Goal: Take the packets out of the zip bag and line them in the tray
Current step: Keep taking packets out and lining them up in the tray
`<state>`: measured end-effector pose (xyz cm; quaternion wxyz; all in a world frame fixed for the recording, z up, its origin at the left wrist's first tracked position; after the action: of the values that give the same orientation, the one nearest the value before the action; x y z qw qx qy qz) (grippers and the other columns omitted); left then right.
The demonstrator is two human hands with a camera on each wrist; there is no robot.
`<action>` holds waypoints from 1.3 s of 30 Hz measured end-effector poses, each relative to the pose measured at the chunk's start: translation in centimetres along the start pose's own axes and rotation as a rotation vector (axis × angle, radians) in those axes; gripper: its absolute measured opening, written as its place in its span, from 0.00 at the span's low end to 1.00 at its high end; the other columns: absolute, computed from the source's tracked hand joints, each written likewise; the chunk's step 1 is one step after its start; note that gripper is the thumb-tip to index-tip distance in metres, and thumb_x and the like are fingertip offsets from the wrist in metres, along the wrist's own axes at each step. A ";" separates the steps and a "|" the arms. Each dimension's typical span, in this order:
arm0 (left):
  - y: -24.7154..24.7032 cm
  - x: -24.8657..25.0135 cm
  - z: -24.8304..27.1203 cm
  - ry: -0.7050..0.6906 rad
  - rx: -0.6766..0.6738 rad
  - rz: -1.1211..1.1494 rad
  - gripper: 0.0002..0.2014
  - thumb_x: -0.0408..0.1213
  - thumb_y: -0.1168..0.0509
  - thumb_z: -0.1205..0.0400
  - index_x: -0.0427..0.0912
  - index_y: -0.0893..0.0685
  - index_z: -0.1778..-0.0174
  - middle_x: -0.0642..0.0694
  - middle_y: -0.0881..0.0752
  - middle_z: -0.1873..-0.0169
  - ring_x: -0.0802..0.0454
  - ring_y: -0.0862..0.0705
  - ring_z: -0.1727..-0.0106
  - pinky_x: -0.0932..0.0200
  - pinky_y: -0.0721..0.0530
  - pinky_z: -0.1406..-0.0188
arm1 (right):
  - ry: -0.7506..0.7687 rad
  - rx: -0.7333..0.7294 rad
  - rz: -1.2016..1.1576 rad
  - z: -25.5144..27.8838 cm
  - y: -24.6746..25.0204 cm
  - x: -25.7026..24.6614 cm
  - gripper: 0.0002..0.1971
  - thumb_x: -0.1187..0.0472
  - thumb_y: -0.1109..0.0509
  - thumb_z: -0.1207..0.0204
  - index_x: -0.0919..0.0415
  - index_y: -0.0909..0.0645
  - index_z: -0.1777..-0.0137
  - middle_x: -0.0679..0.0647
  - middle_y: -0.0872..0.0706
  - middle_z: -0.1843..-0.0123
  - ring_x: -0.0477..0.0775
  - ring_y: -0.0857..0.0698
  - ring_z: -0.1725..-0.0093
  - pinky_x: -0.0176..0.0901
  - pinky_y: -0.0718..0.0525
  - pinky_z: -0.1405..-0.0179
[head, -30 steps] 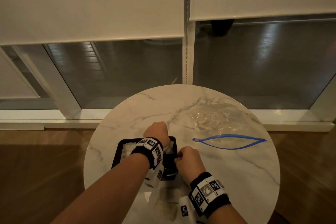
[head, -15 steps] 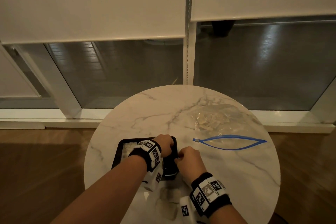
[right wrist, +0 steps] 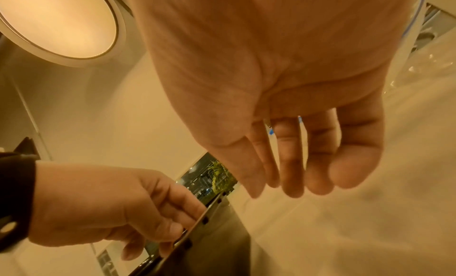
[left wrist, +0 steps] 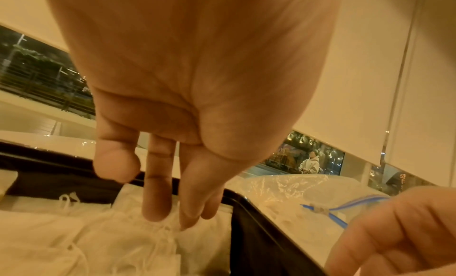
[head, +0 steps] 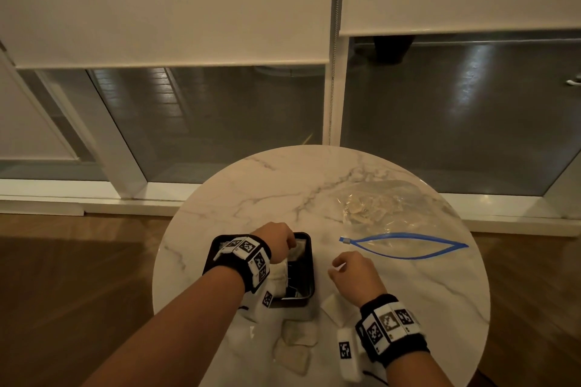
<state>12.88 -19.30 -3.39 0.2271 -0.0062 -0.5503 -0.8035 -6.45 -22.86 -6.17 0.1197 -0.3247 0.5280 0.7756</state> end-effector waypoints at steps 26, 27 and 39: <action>-2.5 2.9 0.1 -0.011 -0.111 -0.209 0.16 0.31 0.42 0.12 0.39 0.18 0.29 0.36 0.15 0.35 0.37 0.15 0.36 0.48 0.17 0.39 | -0.094 -0.205 0.194 1.4 -2.2 2.6 0.21 0.56 0.16 0.34 0.52 0.24 0.47 0.52 0.19 0.40 0.53 0.17 0.42 0.39 0.20 0.48; -2.3 2.9 0.1 -0.015 -0.105 -0.194 0.16 0.31 0.42 0.12 0.39 0.17 0.31 0.37 0.14 0.36 0.37 0.15 0.37 0.48 0.17 0.40 | -0.096 -0.202 0.190 1.4 -2.1 2.7 0.21 0.56 0.16 0.33 0.53 0.23 0.46 0.52 0.19 0.40 0.53 0.18 0.43 0.38 0.21 0.49; 2.7 1.9 1.9 0.006 0.102 0.103 0.15 0.30 0.39 0.15 0.46 0.11 0.38 0.43 0.12 0.37 0.44 0.14 0.38 0.49 0.15 0.36 | -0.138 -0.195 0.167 1.2 -1.6 3.3 0.23 0.58 0.14 0.36 0.56 0.20 0.45 0.52 0.16 0.43 0.51 0.18 0.48 0.38 0.20 0.50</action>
<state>11.71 -19.11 0.18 0.2697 -0.0207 -0.5889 -0.7616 -8.55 -21.64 -9.17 0.0584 -0.2357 0.4657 0.8510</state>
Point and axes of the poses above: each hand's wrist, its own z-axis away from the middle knuckle, its own y-axis out of the back of the hand, x = y × z, the point moved 10 cm from there along -z, towards the middle knuckle
